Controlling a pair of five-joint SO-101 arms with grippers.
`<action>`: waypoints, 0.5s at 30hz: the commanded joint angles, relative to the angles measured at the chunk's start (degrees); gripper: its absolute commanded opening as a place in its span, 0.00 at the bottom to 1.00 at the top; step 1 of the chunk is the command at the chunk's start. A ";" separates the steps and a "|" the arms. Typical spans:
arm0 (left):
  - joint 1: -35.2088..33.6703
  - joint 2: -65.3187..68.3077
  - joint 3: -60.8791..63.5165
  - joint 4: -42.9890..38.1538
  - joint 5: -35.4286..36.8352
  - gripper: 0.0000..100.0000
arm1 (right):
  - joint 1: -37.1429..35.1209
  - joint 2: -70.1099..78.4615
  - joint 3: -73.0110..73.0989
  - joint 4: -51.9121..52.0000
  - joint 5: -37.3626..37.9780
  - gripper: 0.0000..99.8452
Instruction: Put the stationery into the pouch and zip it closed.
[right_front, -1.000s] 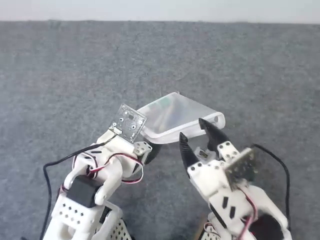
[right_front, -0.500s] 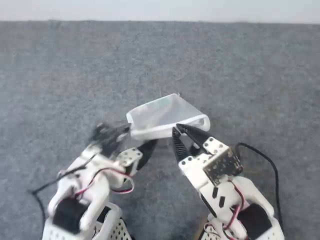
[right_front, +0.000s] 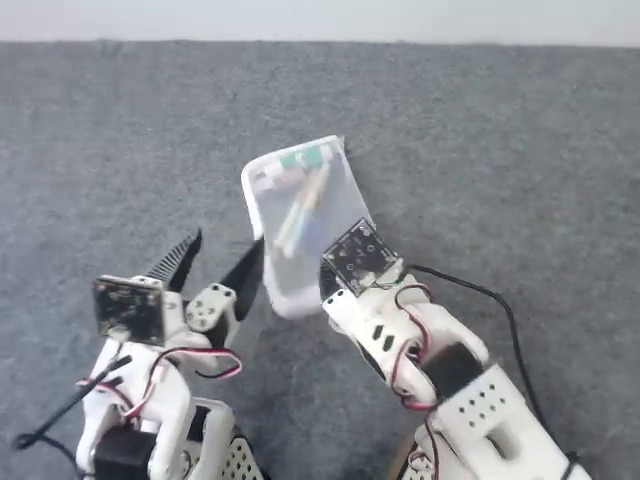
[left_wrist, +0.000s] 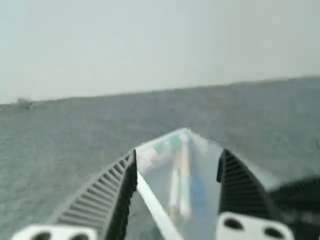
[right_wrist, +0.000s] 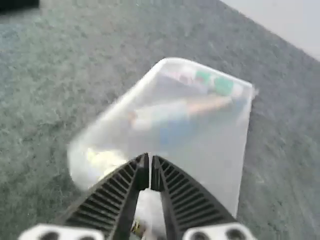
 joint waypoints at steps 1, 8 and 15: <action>-4.40 -0.88 1.01 -5.27 3.43 0.25 | 0.04 7.69 -6.15 -0.92 0.97 0.03; -6.51 -0.88 2.68 -7.82 5.10 0.25 | 3.91 12.09 -9.85 -0.48 0.70 0.03; -6.42 -0.88 3.21 -7.91 4.84 0.25 | 4.18 5.23 -9.49 3.03 0.70 0.03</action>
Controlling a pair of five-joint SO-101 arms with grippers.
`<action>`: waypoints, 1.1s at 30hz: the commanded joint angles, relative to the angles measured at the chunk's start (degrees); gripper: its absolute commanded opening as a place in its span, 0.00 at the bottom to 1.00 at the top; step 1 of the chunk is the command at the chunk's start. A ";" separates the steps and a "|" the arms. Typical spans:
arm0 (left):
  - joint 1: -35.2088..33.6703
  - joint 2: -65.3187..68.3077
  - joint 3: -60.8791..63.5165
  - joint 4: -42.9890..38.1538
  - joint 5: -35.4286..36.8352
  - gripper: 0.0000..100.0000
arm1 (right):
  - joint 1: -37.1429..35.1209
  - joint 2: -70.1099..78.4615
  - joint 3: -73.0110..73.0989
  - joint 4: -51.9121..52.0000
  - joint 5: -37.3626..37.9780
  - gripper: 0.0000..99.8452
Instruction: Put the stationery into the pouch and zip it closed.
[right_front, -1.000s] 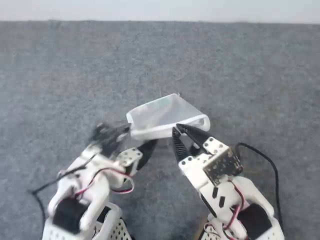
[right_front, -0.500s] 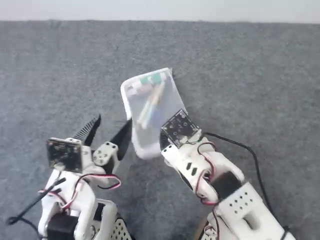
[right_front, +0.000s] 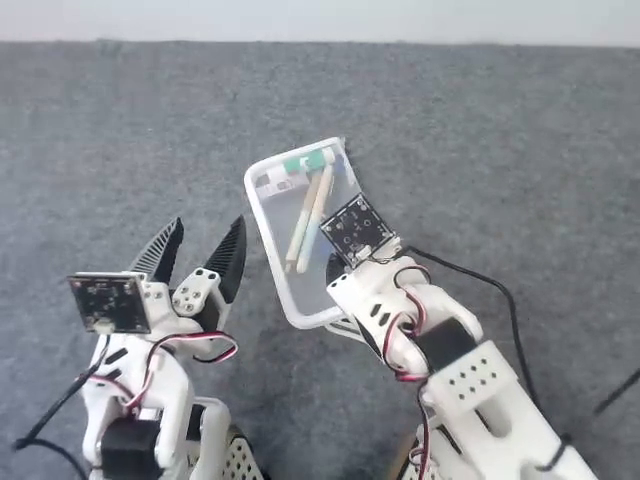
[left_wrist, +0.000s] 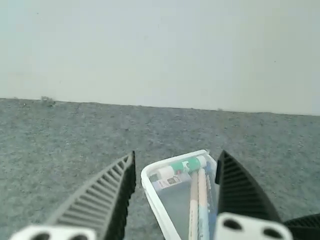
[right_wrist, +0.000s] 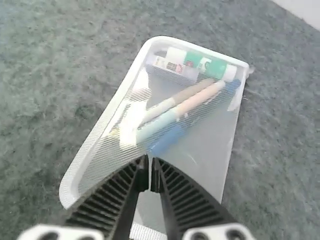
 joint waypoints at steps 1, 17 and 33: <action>-0.35 -0.88 -0.31 -1.76 0.53 0.25 | 0.75 -7.08 -3.69 2.86 0.70 0.03; -0.44 -0.97 4.35 -8.53 0.88 0.25 | 8.75 -26.86 -0.53 3.30 -4.22 0.03; -0.53 -0.97 5.32 -9.49 0.79 0.25 | 18.33 -41.36 4.31 -1.19 -13.36 0.03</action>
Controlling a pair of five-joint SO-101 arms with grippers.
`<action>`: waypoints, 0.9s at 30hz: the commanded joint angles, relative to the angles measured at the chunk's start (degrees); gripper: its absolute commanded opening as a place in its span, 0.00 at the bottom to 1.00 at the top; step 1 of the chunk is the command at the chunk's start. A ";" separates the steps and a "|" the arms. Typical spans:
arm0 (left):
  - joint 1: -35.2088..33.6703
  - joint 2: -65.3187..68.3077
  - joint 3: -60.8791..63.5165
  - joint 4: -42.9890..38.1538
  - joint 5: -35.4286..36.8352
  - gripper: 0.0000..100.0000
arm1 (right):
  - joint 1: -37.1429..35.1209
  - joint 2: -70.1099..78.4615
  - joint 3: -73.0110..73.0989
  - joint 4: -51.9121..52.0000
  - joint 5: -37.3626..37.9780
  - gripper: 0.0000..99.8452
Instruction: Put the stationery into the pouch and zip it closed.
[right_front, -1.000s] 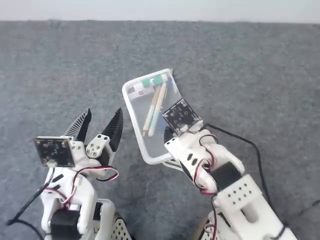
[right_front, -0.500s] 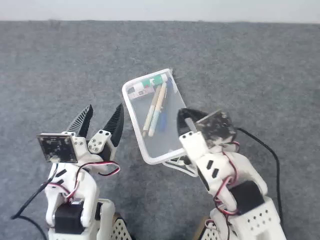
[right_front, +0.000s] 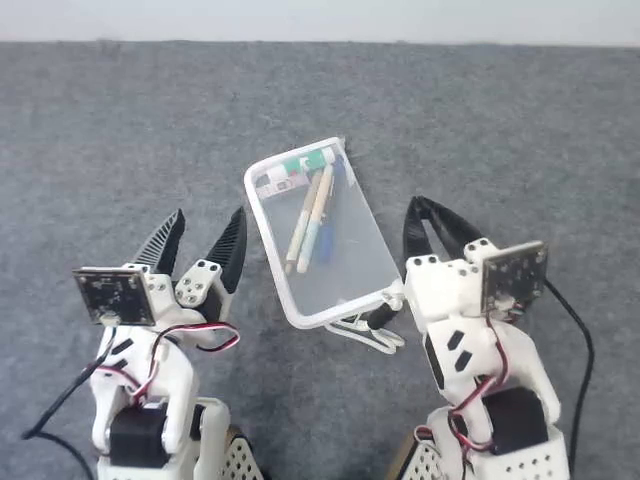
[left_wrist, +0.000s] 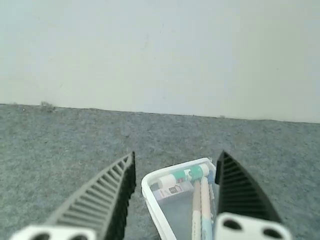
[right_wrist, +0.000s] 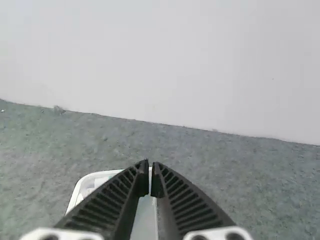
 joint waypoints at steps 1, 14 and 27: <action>-0.26 -0.97 0.13 -3.08 0.53 0.25 | 1.89 -7.08 2.99 -5.05 -0.70 0.03; -3.08 -0.97 1.27 -6.59 0.18 0.25 | 4.53 -12.88 -0.18 -7.16 -0.44 0.03; -13.36 -0.97 13.58 -14.77 0.09 0.25 | 14.02 -12.88 12.75 -4.70 -0.79 0.03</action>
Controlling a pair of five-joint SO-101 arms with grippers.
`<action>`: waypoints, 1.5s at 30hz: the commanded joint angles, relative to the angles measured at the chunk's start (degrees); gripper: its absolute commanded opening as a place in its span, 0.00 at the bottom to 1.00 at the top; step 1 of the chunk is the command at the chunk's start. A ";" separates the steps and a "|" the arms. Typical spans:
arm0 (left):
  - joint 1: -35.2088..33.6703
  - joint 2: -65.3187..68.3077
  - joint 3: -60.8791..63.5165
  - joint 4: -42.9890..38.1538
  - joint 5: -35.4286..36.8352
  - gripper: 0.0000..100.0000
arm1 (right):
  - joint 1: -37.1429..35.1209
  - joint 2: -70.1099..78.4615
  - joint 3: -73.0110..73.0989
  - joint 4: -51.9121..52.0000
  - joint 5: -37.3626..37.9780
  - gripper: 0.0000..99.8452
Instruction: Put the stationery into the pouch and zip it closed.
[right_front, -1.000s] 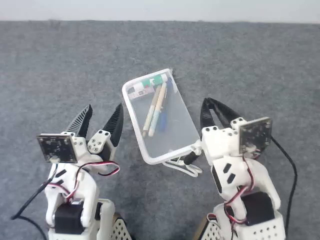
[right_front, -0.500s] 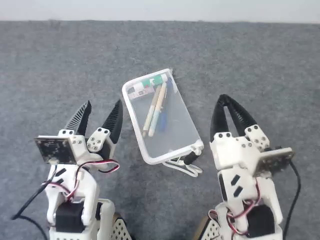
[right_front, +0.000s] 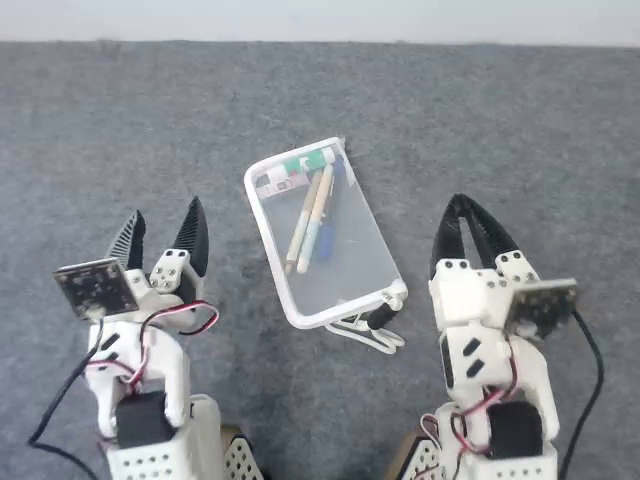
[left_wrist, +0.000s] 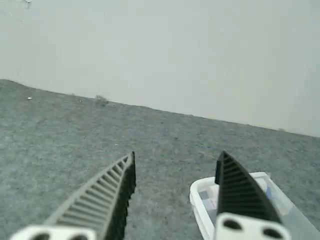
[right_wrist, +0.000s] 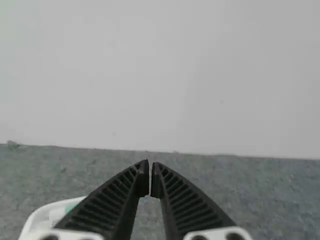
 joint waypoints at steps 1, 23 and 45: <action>-2.20 -0.97 6.46 -7.47 0.00 0.25 | 5.23 -0.04 3.78 -0.04 -0.70 0.03; -5.54 -0.53 12.44 2.55 0.09 0.25 | 5.76 0.04 19.16 17.54 -0.53 0.02; -5.80 -0.62 12.44 27.78 0.44 0.25 | 5.41 0.04 19.16 39.34 -0.53 0.02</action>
